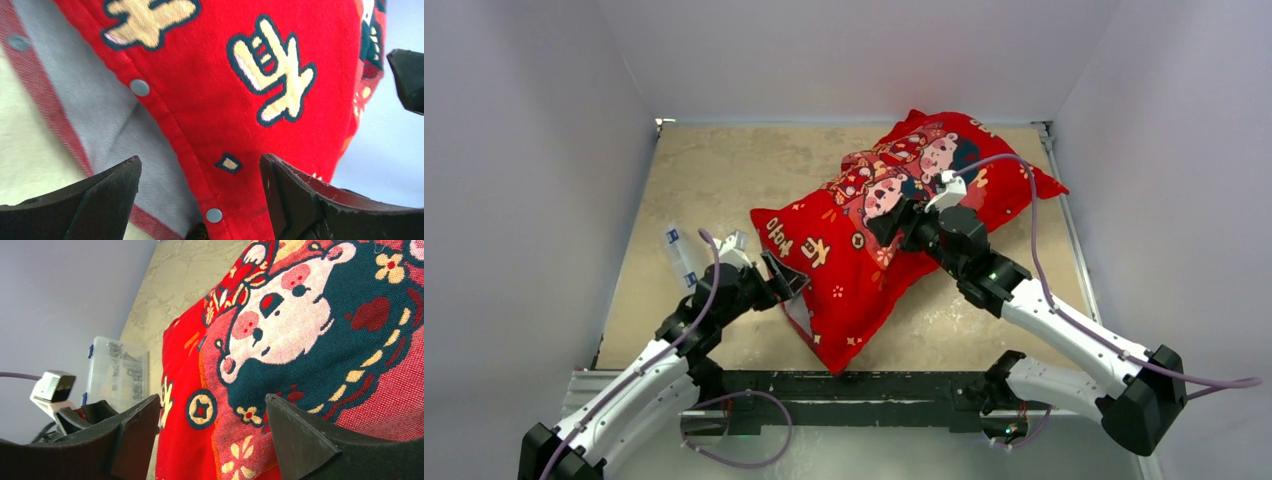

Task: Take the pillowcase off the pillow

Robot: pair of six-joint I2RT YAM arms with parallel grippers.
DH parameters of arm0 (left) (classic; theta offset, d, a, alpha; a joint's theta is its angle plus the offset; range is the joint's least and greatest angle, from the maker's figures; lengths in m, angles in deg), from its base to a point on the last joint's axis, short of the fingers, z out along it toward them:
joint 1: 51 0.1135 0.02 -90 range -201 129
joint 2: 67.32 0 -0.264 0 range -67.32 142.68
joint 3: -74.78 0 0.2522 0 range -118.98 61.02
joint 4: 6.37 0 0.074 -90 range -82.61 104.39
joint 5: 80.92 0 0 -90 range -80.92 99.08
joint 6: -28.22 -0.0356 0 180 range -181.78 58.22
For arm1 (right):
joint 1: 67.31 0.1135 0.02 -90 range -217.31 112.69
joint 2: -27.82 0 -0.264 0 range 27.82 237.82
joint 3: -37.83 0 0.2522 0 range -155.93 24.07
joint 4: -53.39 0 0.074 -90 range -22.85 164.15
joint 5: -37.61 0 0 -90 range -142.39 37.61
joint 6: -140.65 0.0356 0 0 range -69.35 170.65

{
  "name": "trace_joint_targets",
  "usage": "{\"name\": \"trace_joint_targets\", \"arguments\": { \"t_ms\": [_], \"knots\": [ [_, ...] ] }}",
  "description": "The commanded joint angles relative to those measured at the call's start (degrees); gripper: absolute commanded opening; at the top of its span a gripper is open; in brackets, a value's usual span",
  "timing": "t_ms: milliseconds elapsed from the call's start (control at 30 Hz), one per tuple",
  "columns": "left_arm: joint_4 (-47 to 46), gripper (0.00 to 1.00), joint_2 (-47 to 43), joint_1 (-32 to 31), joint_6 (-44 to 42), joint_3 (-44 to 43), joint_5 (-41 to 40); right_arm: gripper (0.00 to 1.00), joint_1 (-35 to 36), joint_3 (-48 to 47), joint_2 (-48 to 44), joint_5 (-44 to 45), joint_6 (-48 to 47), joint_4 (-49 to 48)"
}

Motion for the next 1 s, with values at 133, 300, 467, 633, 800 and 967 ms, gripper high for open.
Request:
{"name": "trace_joint_targets", "arguments": {
  "t_ms": [133,300,467,633,800,967],
  "knots": [
    [-32.77,0.87,6.81,-0.98,11.85,9.71,11.21,0.80,0.39,-0.25,1.75,-2.21,0.15,-4.07],
    [-40.94,0.87,8.63,-3.42,14.75,10.69,10.52,0.80,0.57,0.53,1.13,-2.11,0.24,-4.29],
    [-40.76,0.86,8.31,-6.22,13.94,7.15,8.66,0.80,0.66,0.62,1.28,-2.28,-0.46,-4.33],
    [-39.90,0.82,10.02,-9.01,12.27,2.13,8.00,0.80,1.41,0.05,1.21,-2.74,-1.02,-4.12],
    [-39.87,0.79,12.33,-11.48,9.88,-3.33,6.07,0.80,3.27,-0.71,0.38,-2.79,-2.48,-3.98],
    [-40.76,0.77,14.71,-12.75,7.92,-6.30,5.26,0.80,5.68,-1.01,0.58,-4.68,-4.05,-4.82]
  ]
}}
